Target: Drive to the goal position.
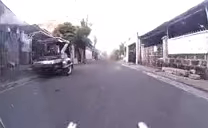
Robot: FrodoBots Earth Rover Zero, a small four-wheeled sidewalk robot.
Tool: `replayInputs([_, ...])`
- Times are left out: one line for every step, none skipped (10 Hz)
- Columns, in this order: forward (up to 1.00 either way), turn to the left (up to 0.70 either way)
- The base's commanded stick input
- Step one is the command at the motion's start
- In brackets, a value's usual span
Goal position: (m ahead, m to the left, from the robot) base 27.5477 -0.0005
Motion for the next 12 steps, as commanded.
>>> replayInputs([0.7,0.0])
replayInputs([0.7,0.0])
replayInputs([0.7,0.0])
replayInputs([0.7,0.0])
replayInputs([0.7,0.0])
replayInputs([0.7,0.0])
replayInputs([0.7,0.0])
replayInputs([0.7,0.0])
replayInputs([0.7,0.0])
replayInputs([0.7,0.0])
replayInputs([0.7,0.0])
replayInputs([0.7,0.0])
